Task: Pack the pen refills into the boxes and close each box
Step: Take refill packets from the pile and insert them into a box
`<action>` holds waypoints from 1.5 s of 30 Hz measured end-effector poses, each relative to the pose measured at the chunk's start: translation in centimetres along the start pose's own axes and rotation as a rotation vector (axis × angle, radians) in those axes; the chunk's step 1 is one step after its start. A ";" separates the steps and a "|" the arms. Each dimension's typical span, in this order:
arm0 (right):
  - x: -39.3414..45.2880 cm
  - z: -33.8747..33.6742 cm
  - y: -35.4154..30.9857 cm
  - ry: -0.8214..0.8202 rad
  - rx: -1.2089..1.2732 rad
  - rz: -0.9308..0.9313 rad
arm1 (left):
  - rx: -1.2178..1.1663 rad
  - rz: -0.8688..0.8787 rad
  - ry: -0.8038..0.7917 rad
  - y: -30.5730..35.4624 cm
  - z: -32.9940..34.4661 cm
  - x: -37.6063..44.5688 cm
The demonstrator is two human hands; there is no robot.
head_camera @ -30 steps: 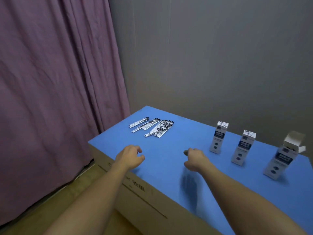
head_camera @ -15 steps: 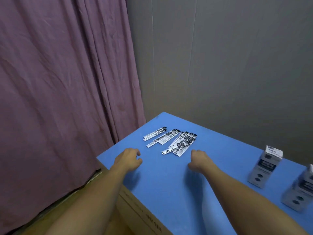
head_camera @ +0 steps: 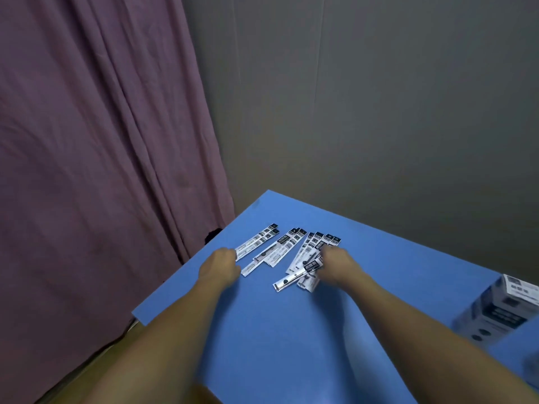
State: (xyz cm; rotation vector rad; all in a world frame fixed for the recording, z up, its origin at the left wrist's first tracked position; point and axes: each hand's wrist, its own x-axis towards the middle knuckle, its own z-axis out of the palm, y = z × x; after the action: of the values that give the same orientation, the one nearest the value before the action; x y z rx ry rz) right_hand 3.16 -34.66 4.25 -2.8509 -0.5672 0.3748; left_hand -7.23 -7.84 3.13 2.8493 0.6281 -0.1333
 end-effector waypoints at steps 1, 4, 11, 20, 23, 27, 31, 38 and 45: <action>0.3 0.0 0.0 0.006 0.007 0.011 | -0.003 0.012 0.004 0.2 0.2 0.9; 1.1 -0.2 -0.1 0.043 0.039 0.051 | -0.027 0.068 0.013 0.6 0.9 3.4; 2.2 -0.9 -0.3 0.121 0.063 0.138 | -0.045 0.230 -0.011 1.5 2.2 9.1; 2.9 0.3 -1.2 0.109 0.092 0.226 | 0.102 0.296 -0.055 1.4 2.3 12.3; 3.1 0.5 -1.8 0.099 0.088 0.247 | 0.218 0.319 -0.029 1.1 1.6 12.2; 3.0 0.7 -2.1 0.099 0.104 0.270 | 0.262 0.311 -0.024 0.5 1.5 12.4; 2.2 0.9 -1.5 0.095 0.122 0.321 | 0.187 0.292 -0.050 0.2 1.2 13.2; -1.6 1.0 0.3 0.129 0.163 0.441 | 0.080 0.399 0.037 1.7 -0.5 14.7; -9.3 0.0 3.8 0.165 0.159 0.593 | -0.036 0.765 -0.021 10.7 -0.4 11.8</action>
State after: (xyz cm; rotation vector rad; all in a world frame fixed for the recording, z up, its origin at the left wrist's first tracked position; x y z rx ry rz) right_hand -3.85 -41.79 5.20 -2.8005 0.3380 0.2528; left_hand 8.00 -12.48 4.05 2.8248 -0.4736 -0.0201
